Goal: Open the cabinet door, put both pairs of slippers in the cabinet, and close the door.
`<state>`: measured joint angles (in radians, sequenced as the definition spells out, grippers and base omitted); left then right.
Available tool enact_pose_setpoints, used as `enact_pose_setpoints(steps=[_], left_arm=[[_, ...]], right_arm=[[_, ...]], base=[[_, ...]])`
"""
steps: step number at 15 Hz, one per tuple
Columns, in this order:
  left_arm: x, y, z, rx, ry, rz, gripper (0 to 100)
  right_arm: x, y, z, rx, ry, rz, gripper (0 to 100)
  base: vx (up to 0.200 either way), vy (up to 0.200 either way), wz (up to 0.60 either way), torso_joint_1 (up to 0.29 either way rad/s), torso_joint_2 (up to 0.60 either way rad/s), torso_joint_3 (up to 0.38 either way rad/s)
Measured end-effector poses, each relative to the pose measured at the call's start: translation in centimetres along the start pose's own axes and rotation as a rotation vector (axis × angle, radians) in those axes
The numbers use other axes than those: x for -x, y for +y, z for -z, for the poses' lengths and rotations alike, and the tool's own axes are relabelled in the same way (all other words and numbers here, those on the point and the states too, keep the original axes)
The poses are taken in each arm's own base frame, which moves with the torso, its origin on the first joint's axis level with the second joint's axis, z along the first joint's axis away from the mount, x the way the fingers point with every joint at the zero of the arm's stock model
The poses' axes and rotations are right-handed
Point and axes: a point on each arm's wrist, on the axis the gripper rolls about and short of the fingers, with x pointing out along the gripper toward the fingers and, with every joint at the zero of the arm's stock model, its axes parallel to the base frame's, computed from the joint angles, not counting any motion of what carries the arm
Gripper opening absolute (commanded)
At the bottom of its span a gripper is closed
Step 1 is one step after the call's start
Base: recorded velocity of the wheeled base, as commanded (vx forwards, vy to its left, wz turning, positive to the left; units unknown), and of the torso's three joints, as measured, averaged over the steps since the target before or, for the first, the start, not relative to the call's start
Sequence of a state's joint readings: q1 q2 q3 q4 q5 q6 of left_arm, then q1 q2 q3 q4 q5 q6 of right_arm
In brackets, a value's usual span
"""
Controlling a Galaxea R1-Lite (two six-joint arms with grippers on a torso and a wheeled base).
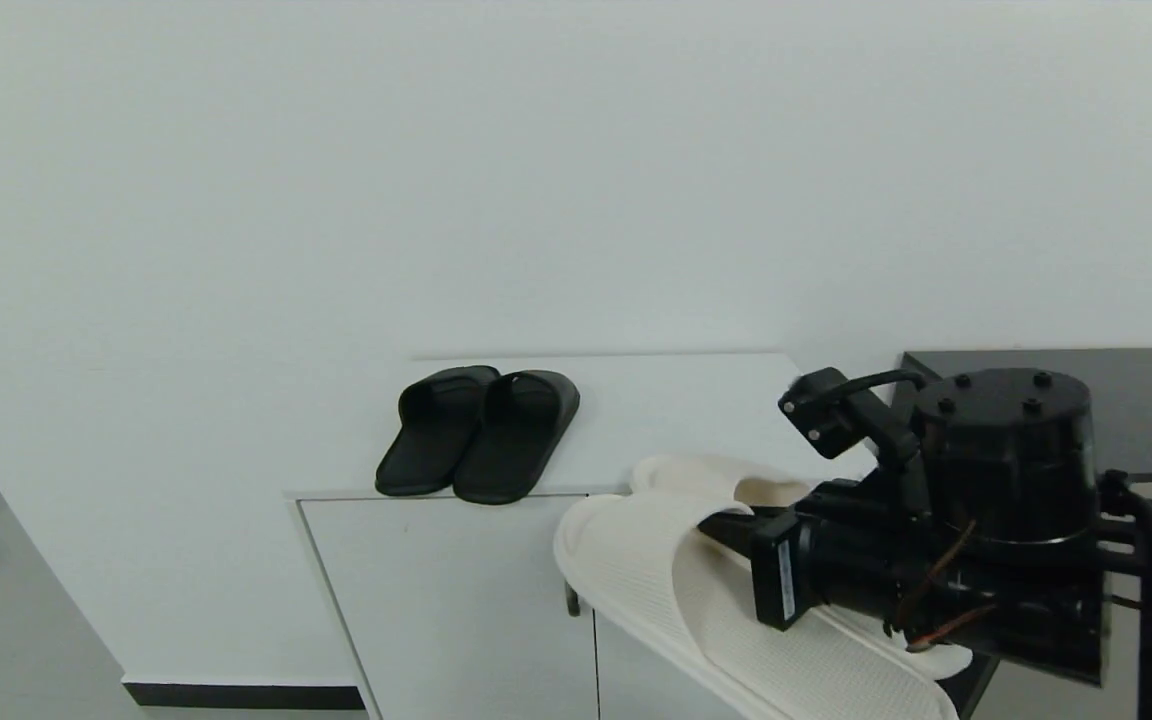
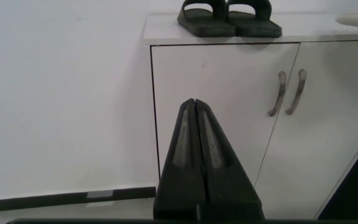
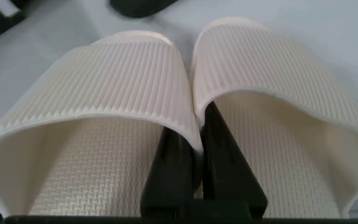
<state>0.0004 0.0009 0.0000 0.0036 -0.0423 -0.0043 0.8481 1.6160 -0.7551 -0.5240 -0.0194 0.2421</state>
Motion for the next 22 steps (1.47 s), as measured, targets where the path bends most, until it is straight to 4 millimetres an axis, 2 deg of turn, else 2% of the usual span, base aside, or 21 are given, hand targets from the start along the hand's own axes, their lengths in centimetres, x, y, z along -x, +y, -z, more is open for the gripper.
enact_pose_setpoints(steps=[5,10,14,22], left_arm=[[0.0,0.0,0.0,0.0,-0.001,0.0,0],[0.0,0.0,0.0,0.0,-0.001,0.0,0],[0.0,0.0,0.0,0.0,-0.001,0.0,0],[0.0,0.0,0.0,0.0,-0.002,0.0,0]], right_arm=[[2.1,0.6,1.1,-0.037,-0.009,-0.098,0],[4.0,0.6,2.3,-0.023,-0.002,-0.212,0],[4.4,0.5,2.5,-0.005,-0.045,-0.226,0],[4.6,-0.1,3.6,0.04,-0.039,-0.214,0]], base=[[-0.2,0.0,0.0,-0.002,0.0,0.005],[0.0,0.0,0.0,0.0,0.0,0.0],[0.0,-0.15,0.0,0.001,0.0,0.005],[0.0,0.0,0.0,-0.006,0.02,0.01]])
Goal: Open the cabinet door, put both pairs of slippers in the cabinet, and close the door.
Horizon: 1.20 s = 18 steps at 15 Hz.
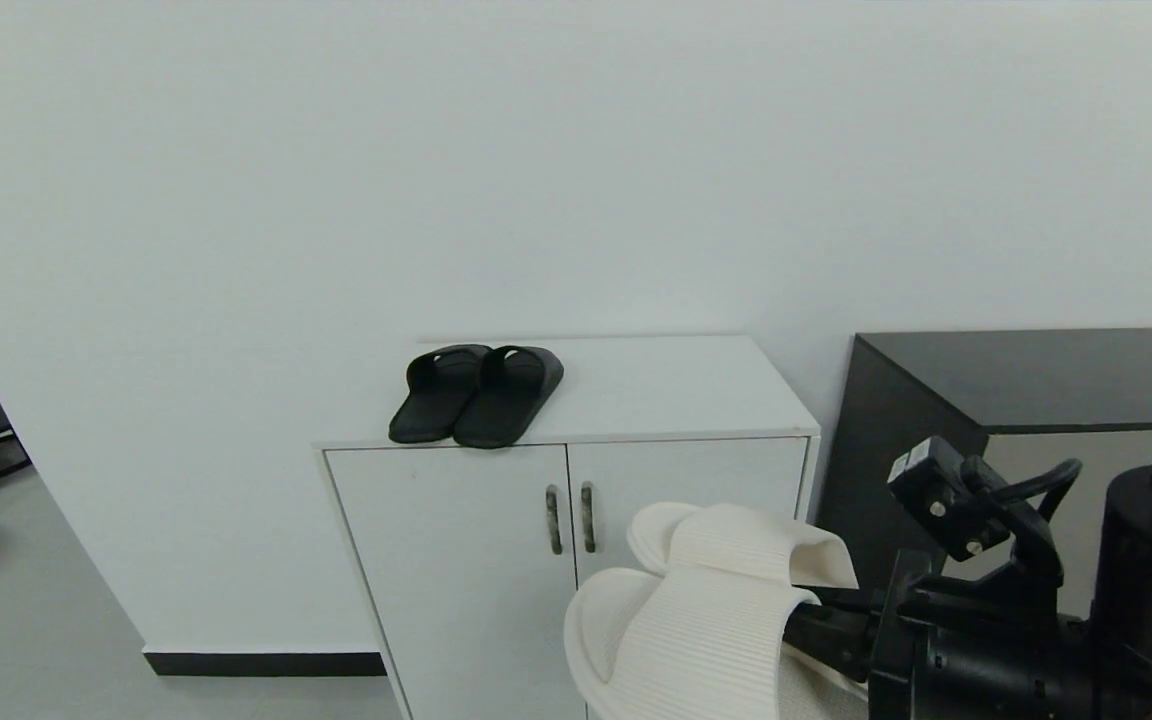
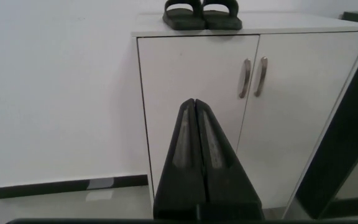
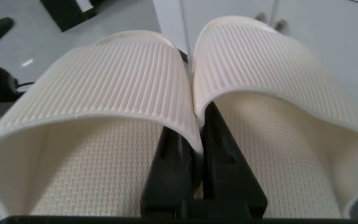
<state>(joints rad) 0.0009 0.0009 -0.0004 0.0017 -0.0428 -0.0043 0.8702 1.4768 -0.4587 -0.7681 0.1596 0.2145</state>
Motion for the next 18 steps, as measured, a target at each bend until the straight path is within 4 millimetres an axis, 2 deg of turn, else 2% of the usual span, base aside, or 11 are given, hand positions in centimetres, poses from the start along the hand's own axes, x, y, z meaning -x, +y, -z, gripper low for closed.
enact_pose_setpoints(steps=[17,18], left_arm=[[0.0,0.0,0.03,0.0,0.002,-0.001,0],[0.0,0.0,0.03,0.001,0.002,0.0,100]], right_arm=[[0.25,-0.36,0.34,0.001,-0.021,0.008,0],[0.24,-0.37,0.35,0.001,-0.02,0.008,0]], base=[[0.0,0.0,0.0,-0.194,0.47,0.273],[0.0,0.0,0.0,-0.159,0.45,0.295]])
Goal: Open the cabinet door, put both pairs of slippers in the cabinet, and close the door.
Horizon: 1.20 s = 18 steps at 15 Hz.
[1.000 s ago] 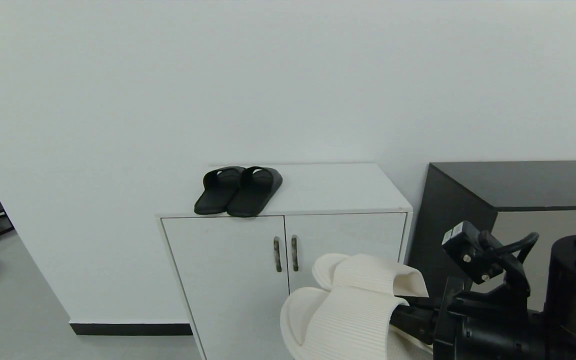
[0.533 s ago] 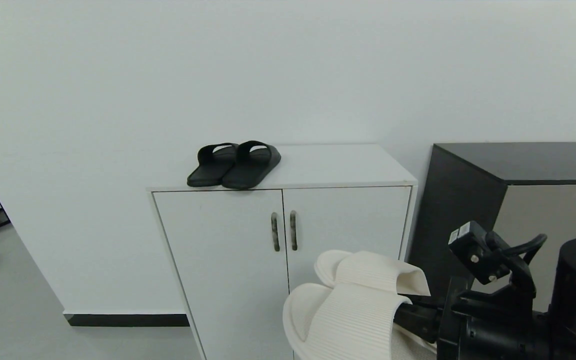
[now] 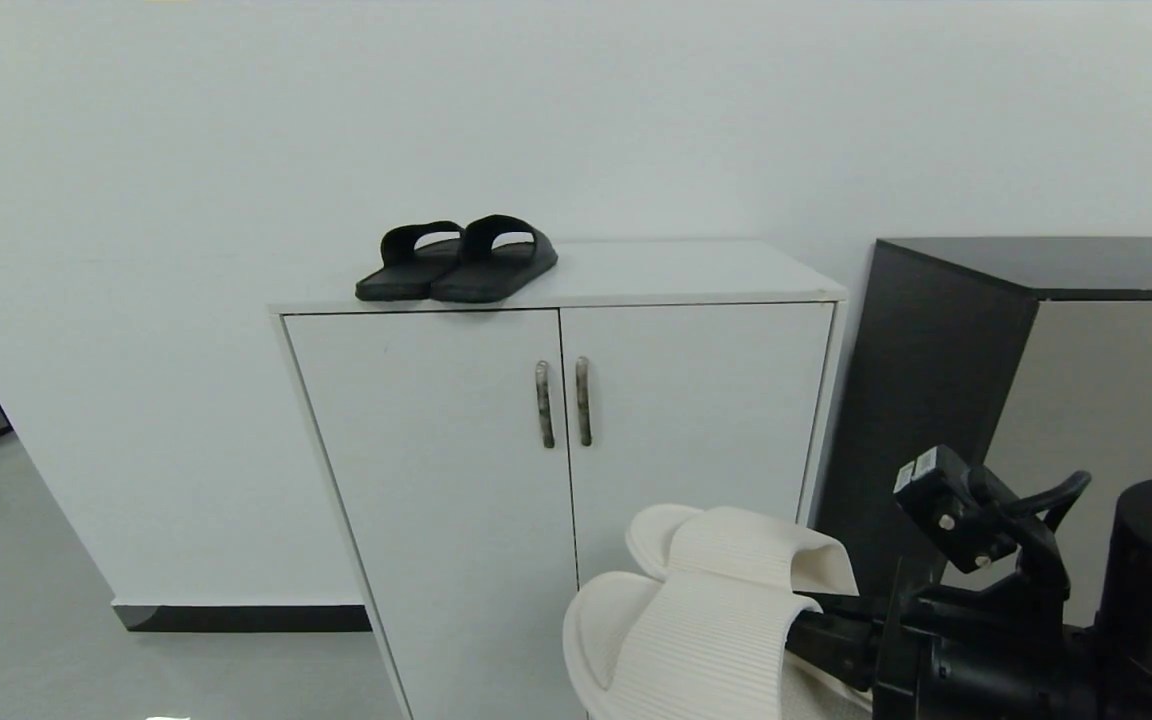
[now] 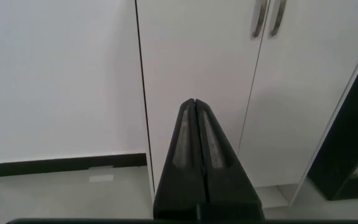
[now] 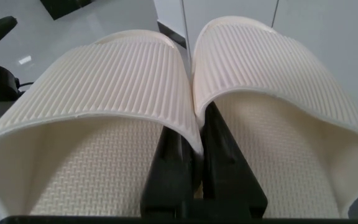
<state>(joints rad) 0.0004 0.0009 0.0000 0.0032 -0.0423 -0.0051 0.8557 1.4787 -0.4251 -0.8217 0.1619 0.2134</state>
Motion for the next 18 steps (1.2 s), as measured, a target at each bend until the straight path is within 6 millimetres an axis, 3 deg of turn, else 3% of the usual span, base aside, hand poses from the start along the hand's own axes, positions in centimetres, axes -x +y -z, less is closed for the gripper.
enact_pose_setpoints(steps=[7,14,18], left_arm=[[0.0,0.0,0.0,-0.001,0.0,0.0,100],[0.0,0.0,0.0,-0.002,0.0,0.0,100],[0.0,0.0,0.0,-0.005,0.0,-0.001,100]], right_arm=[[0.05,-0.04,0.23,0.001,0.009,-0.003,0],[0.14,-0.05,0.53,0.025,0.022,-0.016,0],[0.17,-0.02,0.56,0.025,0.022,-0.019,0]], base=[[0.0,0.0,0.0,-0.113,0.39,0.275],[0.0,0.0,0.0,-0.007,0.02,0.013],[0.1,0.0,0.0,0.001,0.0,0.0]])
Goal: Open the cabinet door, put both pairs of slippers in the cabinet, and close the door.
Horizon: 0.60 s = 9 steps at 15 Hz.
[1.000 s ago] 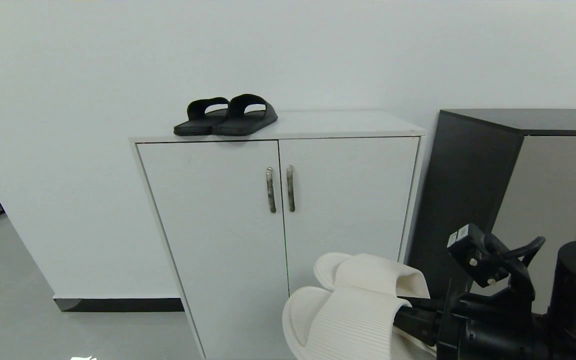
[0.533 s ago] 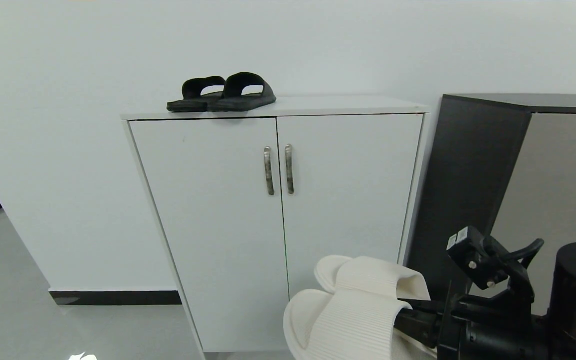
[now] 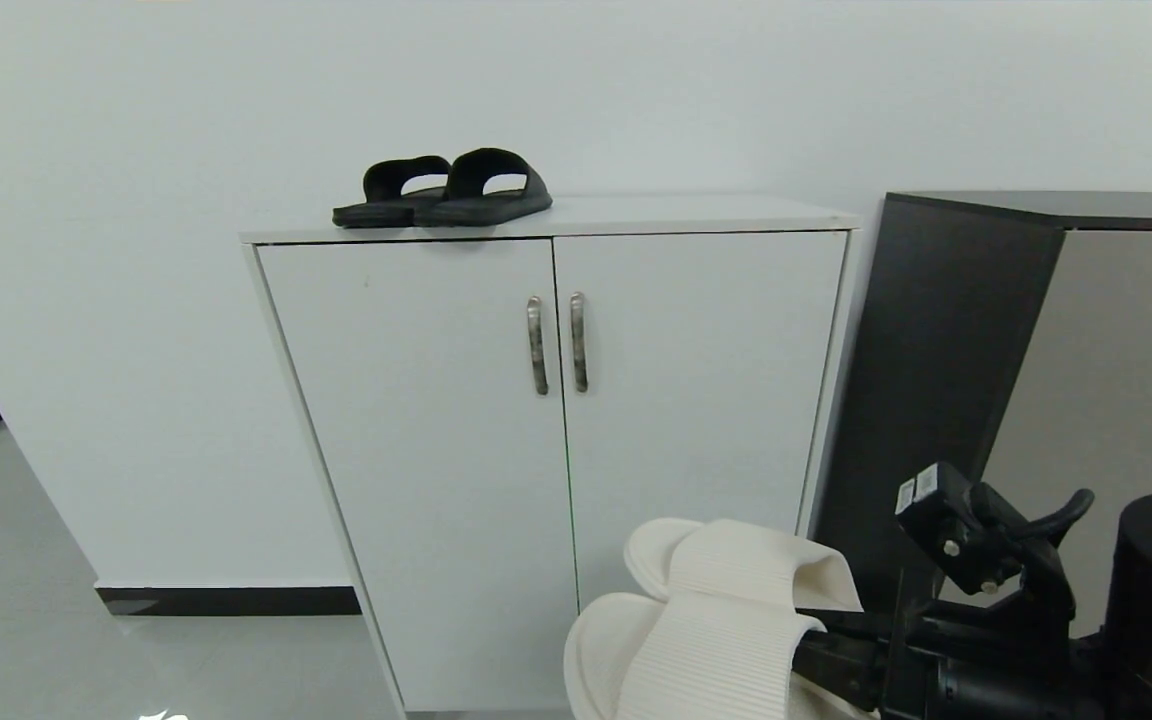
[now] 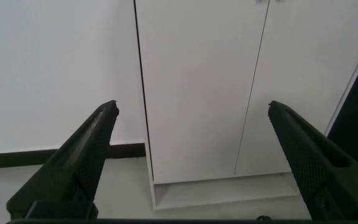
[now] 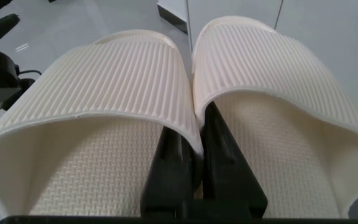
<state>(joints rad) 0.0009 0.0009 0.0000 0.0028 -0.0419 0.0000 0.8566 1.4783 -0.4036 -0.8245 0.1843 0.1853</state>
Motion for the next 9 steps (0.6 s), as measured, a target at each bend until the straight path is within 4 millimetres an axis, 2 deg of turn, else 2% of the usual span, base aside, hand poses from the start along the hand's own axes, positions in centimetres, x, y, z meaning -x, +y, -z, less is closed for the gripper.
enact_pose_setpoints(steps=[7,9], left_arm=[[-0.2,-0.1,-0.5,-0.108,0.024,0.042,100],[-0.1,-0.1,-3.5,-0.069,-0.023,0.047,100]], right_arm=[[0.2,0.1,-0.2,0.018,-0.009,0.001,0],[0.2,0.0,-0.2,0.018,-0.01,0.003,0]], base=[[0.0,0.0,0.0,0.0,0.0,0.0],[0.0,0.0,0.0,0.0,0.0,0.0]])
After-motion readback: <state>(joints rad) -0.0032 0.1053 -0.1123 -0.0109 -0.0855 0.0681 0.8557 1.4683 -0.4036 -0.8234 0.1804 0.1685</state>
